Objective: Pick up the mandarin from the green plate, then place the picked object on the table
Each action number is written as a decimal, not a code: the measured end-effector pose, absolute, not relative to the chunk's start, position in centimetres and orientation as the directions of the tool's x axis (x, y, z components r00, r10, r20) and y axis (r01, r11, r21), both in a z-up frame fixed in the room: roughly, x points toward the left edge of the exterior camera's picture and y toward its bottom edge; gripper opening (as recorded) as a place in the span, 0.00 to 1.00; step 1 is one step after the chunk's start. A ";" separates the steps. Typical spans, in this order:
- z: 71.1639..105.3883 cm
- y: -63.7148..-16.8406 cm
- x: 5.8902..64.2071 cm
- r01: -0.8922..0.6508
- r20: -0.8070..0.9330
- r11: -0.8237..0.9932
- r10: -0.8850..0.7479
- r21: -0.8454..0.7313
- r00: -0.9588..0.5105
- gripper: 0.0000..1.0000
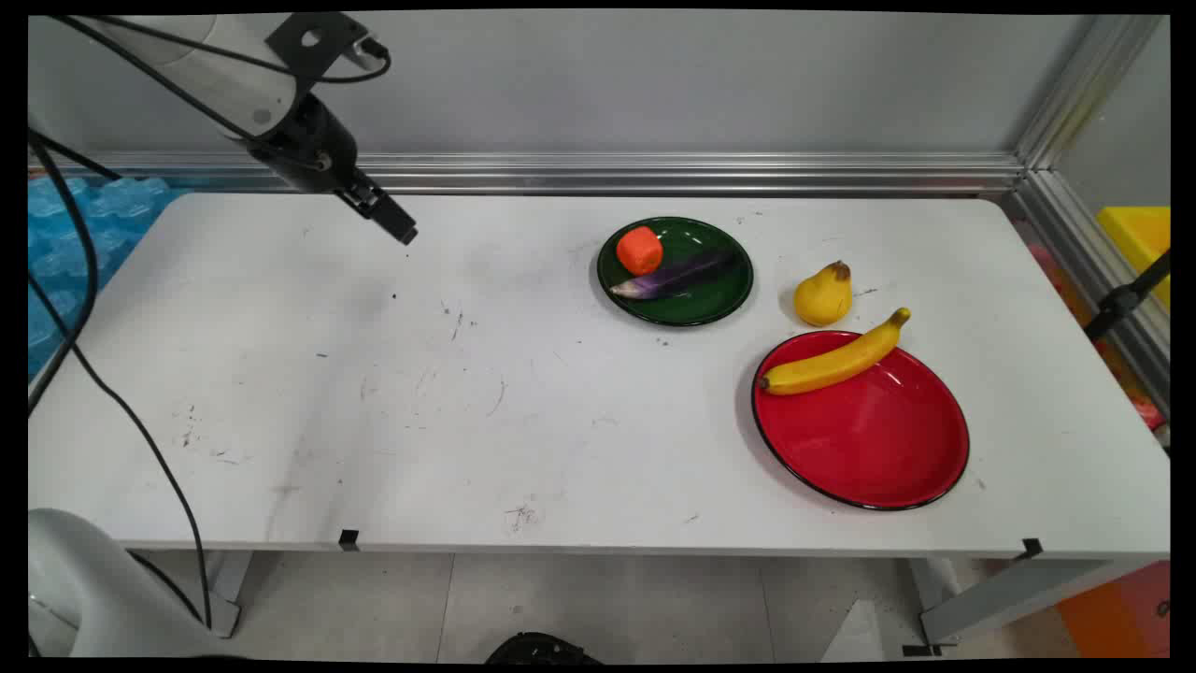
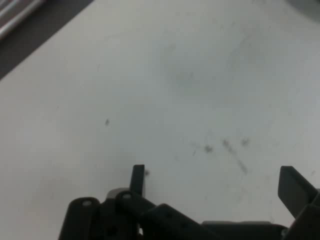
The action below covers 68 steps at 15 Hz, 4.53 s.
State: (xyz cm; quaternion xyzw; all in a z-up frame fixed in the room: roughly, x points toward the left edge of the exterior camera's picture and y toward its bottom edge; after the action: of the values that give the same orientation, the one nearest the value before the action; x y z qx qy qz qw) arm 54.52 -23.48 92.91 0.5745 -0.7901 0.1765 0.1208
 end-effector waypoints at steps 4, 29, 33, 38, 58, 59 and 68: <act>93.8 -25.7 52.3 -0.923 0.464 0.359 -0.799 -0.141 -0.382 1.00; 80.3 -47.5 39.3 -0.573 0.372 0.808 -0.493 -0.139 -0.786 1.00; 78.8 -48.6 38.5 -0.552 0.356 0.823 -0.480 -0.133 -0.802 1.00; 78.1 -49.4 37.9 -0.511 0.340 0.848 -0.443 -0.143 -0.830 0.00; 89.9 -35.3 36.8 -0.356 0.364 0.932 -0.309 -0.068 -0.879 0.00; 89.8 -34.8 36.5 -0.349 0.367 0.935 -0.305 -0.060 -0.879 0.00; 84.8 -33.8 33.2 -0.335 0.377 0.942 -0.301 -0.026 -0.876 0.00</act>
State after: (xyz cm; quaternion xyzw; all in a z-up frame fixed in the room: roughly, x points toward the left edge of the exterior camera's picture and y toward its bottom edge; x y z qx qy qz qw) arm 33.15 -33.76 84.77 0.1642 -0.9674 0.0454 0.1872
